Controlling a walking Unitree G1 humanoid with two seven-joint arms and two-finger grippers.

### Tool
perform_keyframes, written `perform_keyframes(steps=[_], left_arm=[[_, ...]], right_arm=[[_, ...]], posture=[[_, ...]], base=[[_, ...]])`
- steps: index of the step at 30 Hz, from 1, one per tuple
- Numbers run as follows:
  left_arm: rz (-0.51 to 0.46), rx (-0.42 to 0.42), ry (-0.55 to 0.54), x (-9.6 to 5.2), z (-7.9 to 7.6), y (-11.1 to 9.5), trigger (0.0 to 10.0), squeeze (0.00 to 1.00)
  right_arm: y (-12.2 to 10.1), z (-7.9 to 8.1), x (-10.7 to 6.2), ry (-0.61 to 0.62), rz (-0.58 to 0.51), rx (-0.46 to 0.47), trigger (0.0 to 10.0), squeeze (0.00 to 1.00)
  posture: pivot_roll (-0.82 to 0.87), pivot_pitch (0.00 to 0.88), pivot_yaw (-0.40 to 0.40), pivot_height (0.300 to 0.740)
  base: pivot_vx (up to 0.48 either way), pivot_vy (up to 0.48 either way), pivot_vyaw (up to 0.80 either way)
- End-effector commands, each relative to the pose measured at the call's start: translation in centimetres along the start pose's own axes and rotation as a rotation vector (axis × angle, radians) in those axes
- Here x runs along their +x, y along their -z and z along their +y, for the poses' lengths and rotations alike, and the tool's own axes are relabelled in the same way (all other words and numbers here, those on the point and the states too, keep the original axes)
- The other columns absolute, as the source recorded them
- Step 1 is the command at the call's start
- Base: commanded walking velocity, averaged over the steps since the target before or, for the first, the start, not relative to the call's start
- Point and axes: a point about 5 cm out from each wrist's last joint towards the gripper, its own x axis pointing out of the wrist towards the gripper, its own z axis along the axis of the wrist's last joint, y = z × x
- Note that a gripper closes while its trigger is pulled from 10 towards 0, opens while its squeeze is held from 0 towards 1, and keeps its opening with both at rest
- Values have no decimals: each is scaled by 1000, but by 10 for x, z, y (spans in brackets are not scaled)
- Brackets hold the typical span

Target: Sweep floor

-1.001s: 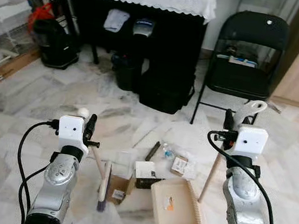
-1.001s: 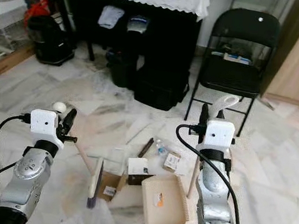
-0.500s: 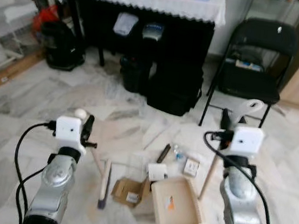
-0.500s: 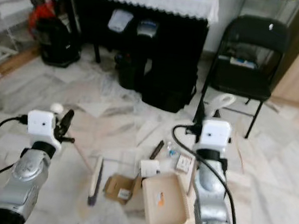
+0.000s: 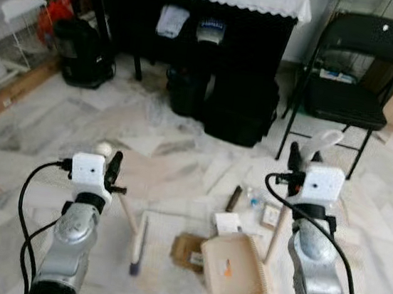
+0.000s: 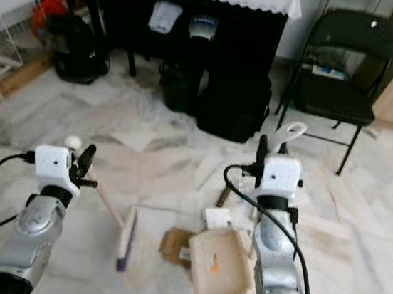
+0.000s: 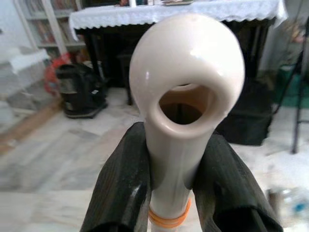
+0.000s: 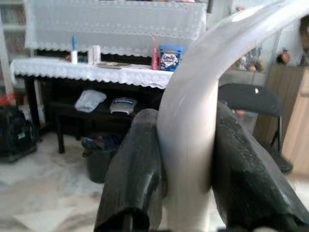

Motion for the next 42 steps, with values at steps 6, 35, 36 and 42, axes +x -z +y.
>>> perform_keyframes(steps=[6, 35, 36, 42], left_arm=[[-44, 4, 14, 3, -4, -8, 10000, 0], [-48, 7, 6, 2, -2, -8, 10000, 0], [-48, 6, 6, 2, -2, -8, 10000, 0], [-51, 1, 11, 2, -1, -9, 10000, 0]], right_arm=[[-7, -7, 1, 25, -36, -3, 10000, 0], [-8, -13, 1, 74, -43, -16, 10000, 0], [-8, -13, 0, 74, -42, -17, 10000, 0], [-6, -13, 0, 74, -34, -15, 10000, 0]], posture=[[-21, 54, 58, 740], [-19, 57, 57, 740], [-19, 57, 57, 740], [-18, 58, 56, 740]], base=[[0, 0, 0], [0, 0, -523], [0, 0, 0], [0, 0, 0]])
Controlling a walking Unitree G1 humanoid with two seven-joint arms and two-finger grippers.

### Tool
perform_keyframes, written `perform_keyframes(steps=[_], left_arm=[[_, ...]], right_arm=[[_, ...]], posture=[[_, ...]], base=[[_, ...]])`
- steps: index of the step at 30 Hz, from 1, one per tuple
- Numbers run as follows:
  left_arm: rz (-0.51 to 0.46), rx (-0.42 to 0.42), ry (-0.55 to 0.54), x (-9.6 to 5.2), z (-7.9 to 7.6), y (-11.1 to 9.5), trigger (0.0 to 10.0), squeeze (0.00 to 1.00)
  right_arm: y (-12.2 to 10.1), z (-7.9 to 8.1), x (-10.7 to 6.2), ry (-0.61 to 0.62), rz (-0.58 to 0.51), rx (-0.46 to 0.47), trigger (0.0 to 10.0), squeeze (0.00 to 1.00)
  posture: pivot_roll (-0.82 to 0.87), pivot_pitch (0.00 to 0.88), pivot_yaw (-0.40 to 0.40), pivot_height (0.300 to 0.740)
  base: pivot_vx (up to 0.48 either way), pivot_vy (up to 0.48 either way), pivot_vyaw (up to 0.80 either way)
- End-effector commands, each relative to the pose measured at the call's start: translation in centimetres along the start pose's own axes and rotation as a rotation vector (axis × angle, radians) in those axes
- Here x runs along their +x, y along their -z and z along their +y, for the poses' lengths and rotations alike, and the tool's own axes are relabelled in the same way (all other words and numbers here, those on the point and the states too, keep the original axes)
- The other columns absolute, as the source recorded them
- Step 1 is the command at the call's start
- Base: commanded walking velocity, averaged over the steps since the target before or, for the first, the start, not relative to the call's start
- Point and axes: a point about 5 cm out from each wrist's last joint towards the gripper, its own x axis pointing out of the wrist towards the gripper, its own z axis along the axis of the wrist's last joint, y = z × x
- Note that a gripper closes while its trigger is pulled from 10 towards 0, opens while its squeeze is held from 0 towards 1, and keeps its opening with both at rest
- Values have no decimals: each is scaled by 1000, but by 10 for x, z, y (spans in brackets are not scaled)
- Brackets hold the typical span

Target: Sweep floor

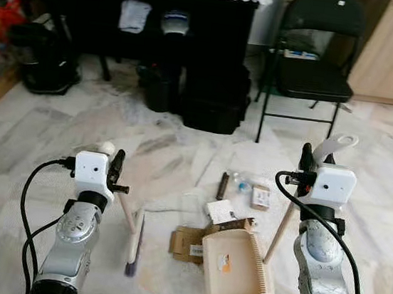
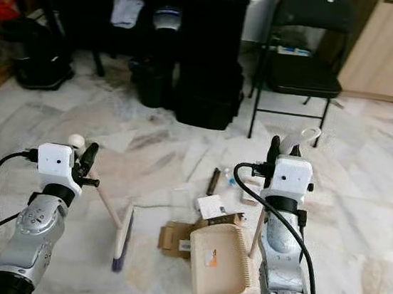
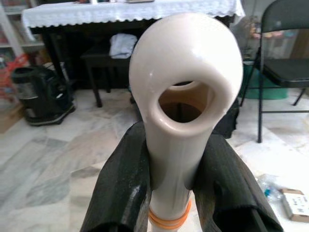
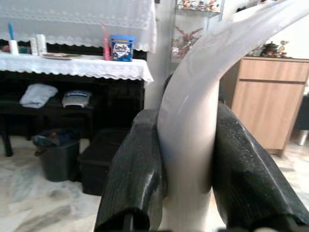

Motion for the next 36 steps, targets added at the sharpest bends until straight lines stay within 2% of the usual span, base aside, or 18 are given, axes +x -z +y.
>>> perform_keyframes(steps=[1, 15, 36], left_arm=[[-50, 11, 1, 2, 2, -9, 10000, 0], [-80, 26, -6, 6, 5, -18, 10000, 0], [-82, 19, -9, 5, 4, -17, 10000, 0]], right_arm=[[-11, -1, 4, 4, -55, 7, 10000, 0], [-11, -3, 4, 17, -61, 2, 10000, 0], [-11, -4, 4, 17, -59, 0, 10000, 0]], posture=[[-18, 58, 56, 740], [-18, 57, 55, 740], [-20, 57, 54, 740]], base=[[0, 0, 0], [0, 0, 0], [333, 0, 0]])
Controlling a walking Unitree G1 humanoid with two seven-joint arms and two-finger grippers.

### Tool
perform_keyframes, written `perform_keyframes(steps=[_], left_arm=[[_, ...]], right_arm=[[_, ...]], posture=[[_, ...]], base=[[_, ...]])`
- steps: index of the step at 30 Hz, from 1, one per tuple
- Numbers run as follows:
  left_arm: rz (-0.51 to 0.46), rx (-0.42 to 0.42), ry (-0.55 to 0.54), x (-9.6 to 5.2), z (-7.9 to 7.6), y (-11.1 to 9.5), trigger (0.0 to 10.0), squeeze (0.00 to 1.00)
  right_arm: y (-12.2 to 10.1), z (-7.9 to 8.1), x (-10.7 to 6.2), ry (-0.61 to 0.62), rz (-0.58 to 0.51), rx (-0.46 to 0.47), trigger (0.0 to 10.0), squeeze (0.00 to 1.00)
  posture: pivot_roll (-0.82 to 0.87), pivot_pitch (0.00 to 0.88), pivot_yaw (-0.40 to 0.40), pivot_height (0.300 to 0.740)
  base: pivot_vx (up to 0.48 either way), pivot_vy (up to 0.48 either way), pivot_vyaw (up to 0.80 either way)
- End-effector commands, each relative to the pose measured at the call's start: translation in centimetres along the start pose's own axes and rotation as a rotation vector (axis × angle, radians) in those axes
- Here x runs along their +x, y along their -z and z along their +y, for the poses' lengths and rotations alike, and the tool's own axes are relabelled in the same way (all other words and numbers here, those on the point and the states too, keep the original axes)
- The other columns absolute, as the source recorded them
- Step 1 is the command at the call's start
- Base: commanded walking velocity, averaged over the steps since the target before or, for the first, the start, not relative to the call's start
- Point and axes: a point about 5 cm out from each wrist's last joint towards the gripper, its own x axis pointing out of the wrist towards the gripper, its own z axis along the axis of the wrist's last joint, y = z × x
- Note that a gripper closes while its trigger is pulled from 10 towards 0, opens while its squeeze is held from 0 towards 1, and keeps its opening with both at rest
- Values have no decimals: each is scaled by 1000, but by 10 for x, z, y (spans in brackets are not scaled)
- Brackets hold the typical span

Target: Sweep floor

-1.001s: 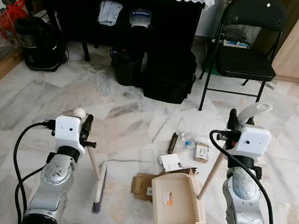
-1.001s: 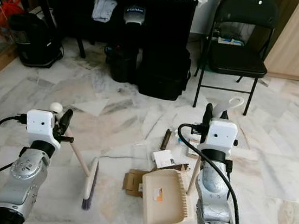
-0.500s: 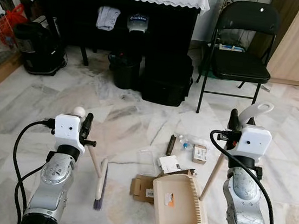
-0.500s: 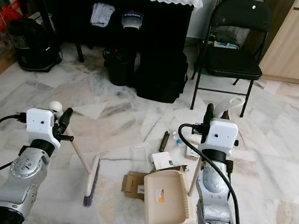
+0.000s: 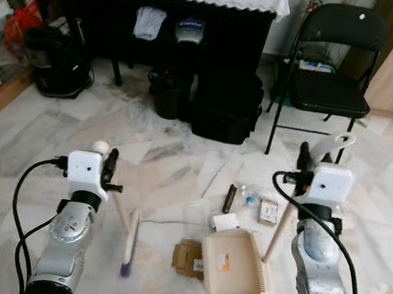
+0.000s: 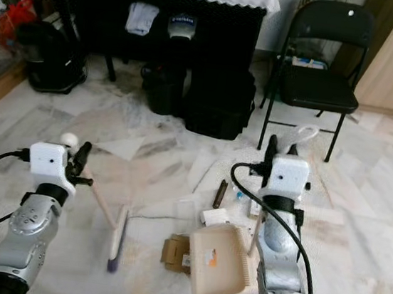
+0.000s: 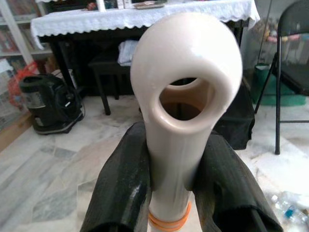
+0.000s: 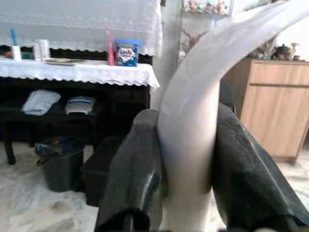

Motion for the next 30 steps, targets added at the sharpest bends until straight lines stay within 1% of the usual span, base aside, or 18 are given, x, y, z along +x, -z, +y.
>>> perform_keyframes(steps=[1, 9, 12, 15, 16, 20, 21, 23, 25, 28, 30], left_arm=[[-70, -6, 12, 5, -5, -13, 10000, 0], [-71, -7, 7, 5, -4, -13, 10000, 0], [-74, -7, 4, 5, -3, -14, 10000, 0], [-75, -7, 2, 4, -3, -13, 10000, 0], [-75, -7, 2, 4, -3, -13, 10000, 0], [-77, -11, 4, 4, -3, -14, 10000, 0], [-80, -11, 3, 5, -3, -14, 10000, 0], [-81, -10, 3, 5, -3, -14, 10000, 0], [-82, -10, 0, 5, -2, -14, 10000, 0], [-81, -9, 2, 4, -2, -14, 10000, 0], [-82, -11, 4, 4, -2, -15, 10000, 0]], right_arm=[[-10, -6, 4, 17, -52, -10, 10000, 0], [-10, -8, 3, 26, -52, -13, 10000, 0], [-10, -13, 0, 63, -56, -29, 10000, 0], [-10, -23, -6, 132, -59, -50, 10000, 0], [-10, -23, -6, 132, -59, -50, 10000, 0], [-6, -27, -15, 139, -31, -78, 10000, 0], [-6, -32, -22, 179, -25, -93, 10000, 0], [-7, -34, -24, 195, -25, -93, 10000, 0], [-10, -39, -28, 240, -26, -110, 10000, 0], [-12, -42, -33, 254, -20, -133, 10000, 0], [-11, -44, -39, 278, -2, -149, 10000, 0]], posture=[[-21, 57, 54, 740], [-21, 56, 52, 740], [-21, 56, 52, 740], [-24, 54, 52, 740], [-24, 54, 52, 740], [-24, 51, 50, 740], [-24, 51, 50, 740], [-24, 51, 50, 740], [-26, 54, 50, 740], [-29, 58, 51, 740], [-27, 60, 49, 740]], base=[[0, 0, 0], [0, 0, 0], [0, 0, 0], [0, 0, 0], [0, 0, 0], [0, 0, 0], [0, 0, 0], [0, 0, 0], [0, 0, 0], [0, 0, 0], [0, 0, 0]])
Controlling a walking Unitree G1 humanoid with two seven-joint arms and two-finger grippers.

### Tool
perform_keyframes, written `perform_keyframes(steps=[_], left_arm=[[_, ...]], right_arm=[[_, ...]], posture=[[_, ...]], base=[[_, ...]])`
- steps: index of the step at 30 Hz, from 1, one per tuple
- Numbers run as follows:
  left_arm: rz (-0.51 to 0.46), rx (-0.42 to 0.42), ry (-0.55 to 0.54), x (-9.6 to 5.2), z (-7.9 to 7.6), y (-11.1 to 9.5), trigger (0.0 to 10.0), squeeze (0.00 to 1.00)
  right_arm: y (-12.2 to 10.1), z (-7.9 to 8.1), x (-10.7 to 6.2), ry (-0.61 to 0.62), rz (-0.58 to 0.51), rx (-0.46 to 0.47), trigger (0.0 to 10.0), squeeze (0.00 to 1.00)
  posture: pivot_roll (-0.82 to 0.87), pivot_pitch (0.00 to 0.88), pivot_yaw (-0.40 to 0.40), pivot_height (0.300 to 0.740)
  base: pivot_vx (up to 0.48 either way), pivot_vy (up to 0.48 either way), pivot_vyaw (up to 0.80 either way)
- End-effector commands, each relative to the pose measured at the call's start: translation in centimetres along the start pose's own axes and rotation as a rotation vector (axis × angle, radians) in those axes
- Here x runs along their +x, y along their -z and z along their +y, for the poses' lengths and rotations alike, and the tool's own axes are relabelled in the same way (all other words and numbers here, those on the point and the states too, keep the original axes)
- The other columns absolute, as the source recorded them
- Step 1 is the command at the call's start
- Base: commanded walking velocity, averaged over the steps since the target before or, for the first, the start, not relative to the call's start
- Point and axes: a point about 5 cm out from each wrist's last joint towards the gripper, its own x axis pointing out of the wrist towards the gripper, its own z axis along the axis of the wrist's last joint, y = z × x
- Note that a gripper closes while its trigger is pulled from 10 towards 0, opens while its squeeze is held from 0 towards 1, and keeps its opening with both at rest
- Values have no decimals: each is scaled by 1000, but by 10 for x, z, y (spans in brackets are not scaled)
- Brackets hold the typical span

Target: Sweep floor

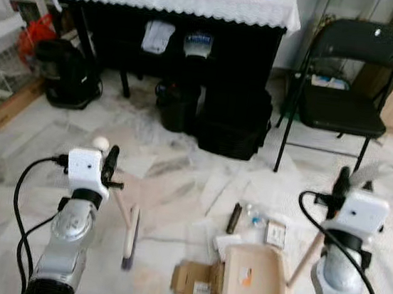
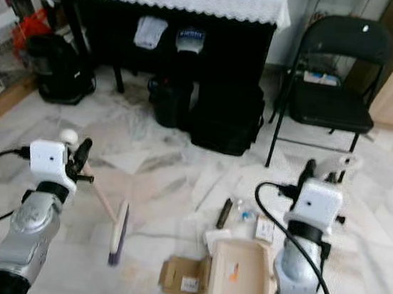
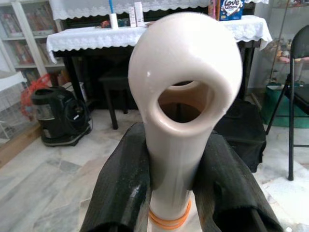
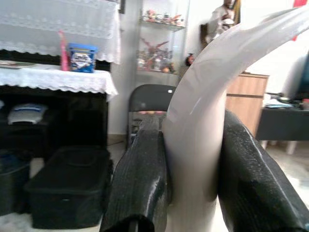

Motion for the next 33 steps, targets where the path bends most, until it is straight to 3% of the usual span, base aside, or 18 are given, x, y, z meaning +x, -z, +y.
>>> perform_keyframes(steps=[1, 16, 24, 33], left_arm=[[-56, 9, 0, 3, 2, -11, 10000, 0], [-48, 2, 12, 0, 0, -10, 10000, 0], [-31, -2, 23, -1, -2, -6, 10000, 0], [-18, -6, 34, -1, -4, -2, 10000, 0]], right_arm=[[-10, -3, -1, 25, -40, -21, 10000, 0], [8, -6, -20, 52, 91, -56, 10000, 0], [25, -5, -19, 61, 158, -45, 10000, 0], [33, 7, -12, 15, 165, -14, 10000, 0]], posture=[[-27, 60, 49, 740], [-21, 72, 46, 740], [-24, 79, 47, 740], [-30, 97, 49, 740]], base=[[0, 0, 0], [0, 0, 0], [0, 0, 0], [0, 0, 0]])
